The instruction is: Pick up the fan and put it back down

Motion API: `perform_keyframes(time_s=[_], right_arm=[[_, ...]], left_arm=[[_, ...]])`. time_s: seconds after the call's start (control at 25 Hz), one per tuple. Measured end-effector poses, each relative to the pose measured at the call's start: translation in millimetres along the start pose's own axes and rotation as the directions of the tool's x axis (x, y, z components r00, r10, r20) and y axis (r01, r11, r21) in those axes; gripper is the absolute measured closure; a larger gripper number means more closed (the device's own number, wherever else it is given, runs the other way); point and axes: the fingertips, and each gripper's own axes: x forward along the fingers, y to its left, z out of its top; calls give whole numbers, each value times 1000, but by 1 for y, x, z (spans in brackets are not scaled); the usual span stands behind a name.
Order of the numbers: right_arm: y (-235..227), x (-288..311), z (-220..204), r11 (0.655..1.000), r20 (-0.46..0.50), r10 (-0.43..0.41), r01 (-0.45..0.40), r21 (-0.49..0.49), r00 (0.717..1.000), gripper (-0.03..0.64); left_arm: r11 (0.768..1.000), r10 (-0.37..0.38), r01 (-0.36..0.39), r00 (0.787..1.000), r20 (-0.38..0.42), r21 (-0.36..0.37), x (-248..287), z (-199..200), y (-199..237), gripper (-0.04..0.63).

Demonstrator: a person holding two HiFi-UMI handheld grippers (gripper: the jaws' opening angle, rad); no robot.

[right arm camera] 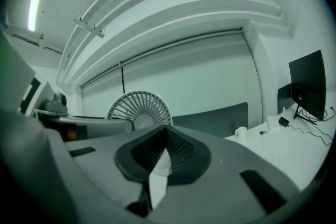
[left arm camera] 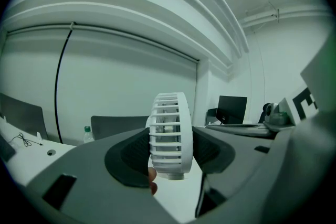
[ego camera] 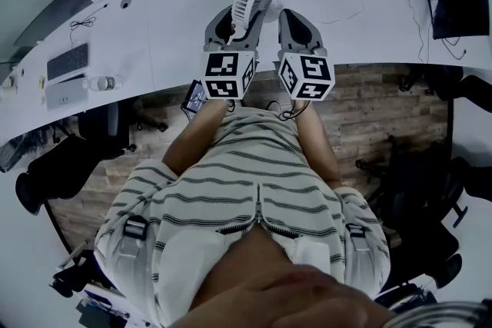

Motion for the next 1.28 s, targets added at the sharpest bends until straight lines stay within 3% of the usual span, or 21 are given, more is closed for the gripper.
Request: perform_keyframes(time_s=[0.56, 1.28], right_arm=[[-1, -3, -1, 1000, -1, -14, 14, 0, 1000, 611], [-6, -7, -4, 999, 0, -44, 44, 10, 999, 611]], left_arm=[[1000, -6, 6, 1000, -4, 18, 1, -1, 2, 368], [993, -43, 45, 999, -20, 107, 14, -5, 8, 370]])
